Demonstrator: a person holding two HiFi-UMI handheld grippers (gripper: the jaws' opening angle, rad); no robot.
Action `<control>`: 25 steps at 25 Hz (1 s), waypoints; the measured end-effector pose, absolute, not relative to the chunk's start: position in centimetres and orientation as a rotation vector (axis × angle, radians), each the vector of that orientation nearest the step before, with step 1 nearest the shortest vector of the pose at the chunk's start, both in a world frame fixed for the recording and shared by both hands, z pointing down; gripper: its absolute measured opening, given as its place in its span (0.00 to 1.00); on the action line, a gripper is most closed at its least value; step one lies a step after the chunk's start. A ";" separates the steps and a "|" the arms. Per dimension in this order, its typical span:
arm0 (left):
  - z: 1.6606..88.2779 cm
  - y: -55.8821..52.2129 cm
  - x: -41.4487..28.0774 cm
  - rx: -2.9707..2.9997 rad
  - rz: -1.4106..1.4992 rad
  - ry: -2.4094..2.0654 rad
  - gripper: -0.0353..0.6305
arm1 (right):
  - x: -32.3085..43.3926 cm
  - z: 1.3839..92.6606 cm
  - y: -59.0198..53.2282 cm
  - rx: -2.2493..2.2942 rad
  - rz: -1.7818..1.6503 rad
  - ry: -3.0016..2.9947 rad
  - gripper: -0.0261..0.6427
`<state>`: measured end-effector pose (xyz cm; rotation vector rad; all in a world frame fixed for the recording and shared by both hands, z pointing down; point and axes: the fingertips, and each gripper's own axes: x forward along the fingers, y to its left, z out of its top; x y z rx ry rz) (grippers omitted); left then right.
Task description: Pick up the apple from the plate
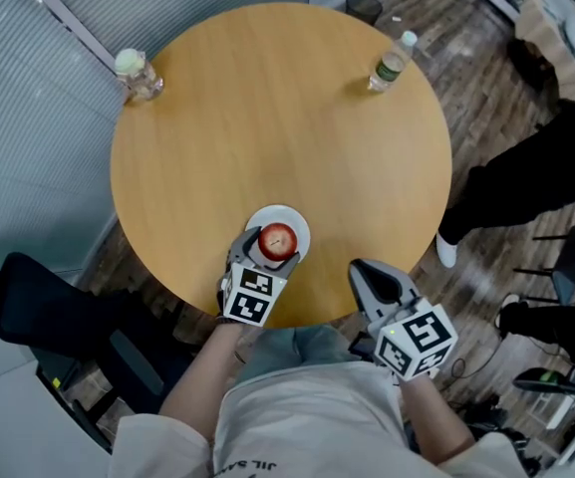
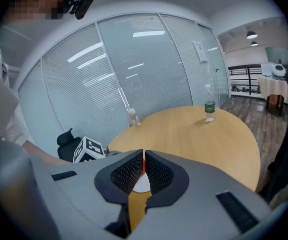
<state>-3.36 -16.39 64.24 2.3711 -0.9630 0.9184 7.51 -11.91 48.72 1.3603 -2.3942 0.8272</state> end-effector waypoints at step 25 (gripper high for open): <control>44.6 -11.7 -6.5 2.450 0.357 -1.175 0.63 | 6.4 43.5 -11.1 1.316 0.656 -2.530 0.09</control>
